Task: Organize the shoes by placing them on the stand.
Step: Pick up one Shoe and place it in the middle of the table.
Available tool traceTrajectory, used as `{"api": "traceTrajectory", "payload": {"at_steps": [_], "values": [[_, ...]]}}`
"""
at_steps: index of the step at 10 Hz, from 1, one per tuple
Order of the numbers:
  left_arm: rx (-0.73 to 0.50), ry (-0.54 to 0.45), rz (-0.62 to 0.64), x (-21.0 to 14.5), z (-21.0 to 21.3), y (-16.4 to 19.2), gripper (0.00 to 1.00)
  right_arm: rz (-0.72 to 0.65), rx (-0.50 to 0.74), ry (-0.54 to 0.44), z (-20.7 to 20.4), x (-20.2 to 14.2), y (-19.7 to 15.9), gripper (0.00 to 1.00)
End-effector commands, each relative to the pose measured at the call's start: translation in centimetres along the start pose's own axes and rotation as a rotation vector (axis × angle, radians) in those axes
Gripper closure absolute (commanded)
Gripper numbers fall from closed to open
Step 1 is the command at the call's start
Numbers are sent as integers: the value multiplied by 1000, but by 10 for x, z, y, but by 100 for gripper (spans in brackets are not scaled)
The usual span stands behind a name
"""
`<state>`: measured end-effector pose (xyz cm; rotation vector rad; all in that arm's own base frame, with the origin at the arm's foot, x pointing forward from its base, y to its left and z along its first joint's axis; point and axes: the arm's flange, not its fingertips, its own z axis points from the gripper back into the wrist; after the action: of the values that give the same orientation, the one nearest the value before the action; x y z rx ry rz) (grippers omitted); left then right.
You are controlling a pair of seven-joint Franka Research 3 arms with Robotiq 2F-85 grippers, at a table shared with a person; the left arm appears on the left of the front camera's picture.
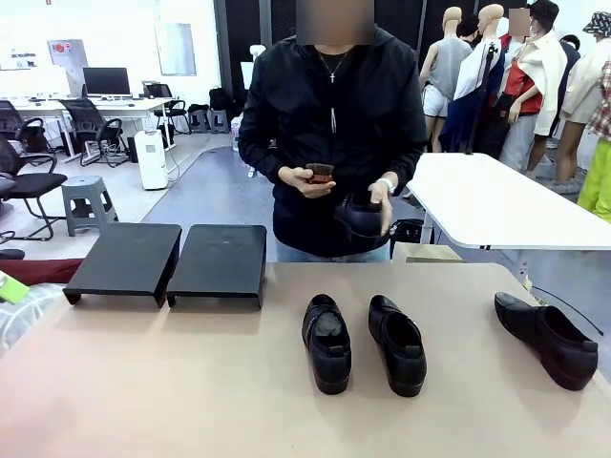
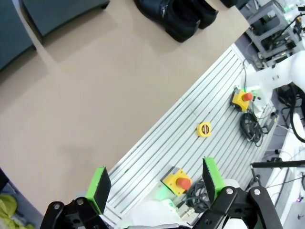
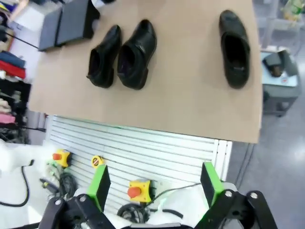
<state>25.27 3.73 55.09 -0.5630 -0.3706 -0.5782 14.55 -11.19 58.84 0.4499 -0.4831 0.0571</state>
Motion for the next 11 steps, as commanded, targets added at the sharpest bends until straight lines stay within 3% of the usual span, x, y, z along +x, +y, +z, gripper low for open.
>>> {"api": "traceTrajectory", "payload": {"at_steps": [1, 3, 5, 7, 8, 11], "values": [[-21, -8, -19, 0, 1, 0, 0, 75, -26, 36, -28, 28, 26, 0], [-21, -8, -19, 0, 1, 0, 0, 209, -42, 135, -65, 75, 90, 0], [-21, -8, -19, 0, 1, 0, 0, 323, -68, 273, -128, 116, 170, 0], [-21, -8, -19, 0, 1, 0, 0, 434, -94, 349, -179, 129, 230, 0], [-21, -8, -19, 0, 1, 0, 0, 437, -111, 336, -183, 135, 227, 0], [-21, -8, -19, 0, 1, 0, 0, 270, -63, 205, -124, 118, 147, 0]]}}
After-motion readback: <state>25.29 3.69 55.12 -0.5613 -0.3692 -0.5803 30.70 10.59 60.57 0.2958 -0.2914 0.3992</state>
